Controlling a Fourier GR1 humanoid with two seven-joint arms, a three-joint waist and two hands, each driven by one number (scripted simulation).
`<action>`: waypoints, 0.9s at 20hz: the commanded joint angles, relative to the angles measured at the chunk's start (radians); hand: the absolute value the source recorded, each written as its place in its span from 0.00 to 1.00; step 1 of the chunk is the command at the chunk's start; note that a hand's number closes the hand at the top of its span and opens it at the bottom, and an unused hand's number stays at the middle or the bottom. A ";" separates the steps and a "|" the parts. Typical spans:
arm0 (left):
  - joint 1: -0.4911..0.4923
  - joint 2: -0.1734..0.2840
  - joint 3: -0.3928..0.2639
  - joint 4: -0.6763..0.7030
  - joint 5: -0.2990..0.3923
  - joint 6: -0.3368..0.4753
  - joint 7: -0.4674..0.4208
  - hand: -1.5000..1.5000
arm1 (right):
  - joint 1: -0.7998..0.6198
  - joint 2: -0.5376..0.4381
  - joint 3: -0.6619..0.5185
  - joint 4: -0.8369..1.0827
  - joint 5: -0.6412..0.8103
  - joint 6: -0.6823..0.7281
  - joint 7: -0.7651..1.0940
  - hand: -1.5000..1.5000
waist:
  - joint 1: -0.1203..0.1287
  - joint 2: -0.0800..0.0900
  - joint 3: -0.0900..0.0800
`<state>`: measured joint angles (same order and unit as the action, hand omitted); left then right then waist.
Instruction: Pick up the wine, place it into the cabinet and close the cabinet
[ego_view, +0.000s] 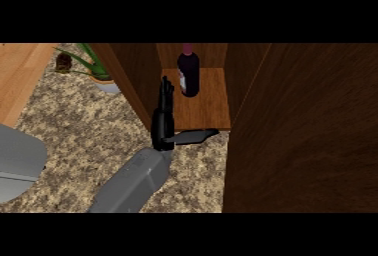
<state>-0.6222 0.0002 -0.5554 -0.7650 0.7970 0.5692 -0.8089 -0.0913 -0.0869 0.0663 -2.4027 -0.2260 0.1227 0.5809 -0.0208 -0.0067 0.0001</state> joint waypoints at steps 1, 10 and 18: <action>0.119 0.000 -0.149 -0.204 -0.003 0.142 -0.001 0.00 | 0.028 -0.033 -0.056 -0.118 -0.054 -0.002 0.055 0.00 | 0.012 0.001 0.000; 0.320 0.041 -0.224 -0.584 -0.138 0.280 0.110 0.00 | 0.049 -0.031 -0.085 -0.112 -0.078 0.013 0.029 0.00 | 0.022 0.002 0.000; 0.515 0.137 -0.314 -0.859 -0.246 0.377 0.160 0.00 | 0.017 -0.049 -0.097 -0.143 -0.110 -0.001 0.108 0.00 | 0.023 0.002 0.000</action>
<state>-0.1994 0.0863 -0.8247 -1.4983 0.5955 0.8955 -0.6538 -0.0714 -0.1205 0.0023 -2.4109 -0.2302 0.1507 0.5852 0.0019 -0.0049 0.0004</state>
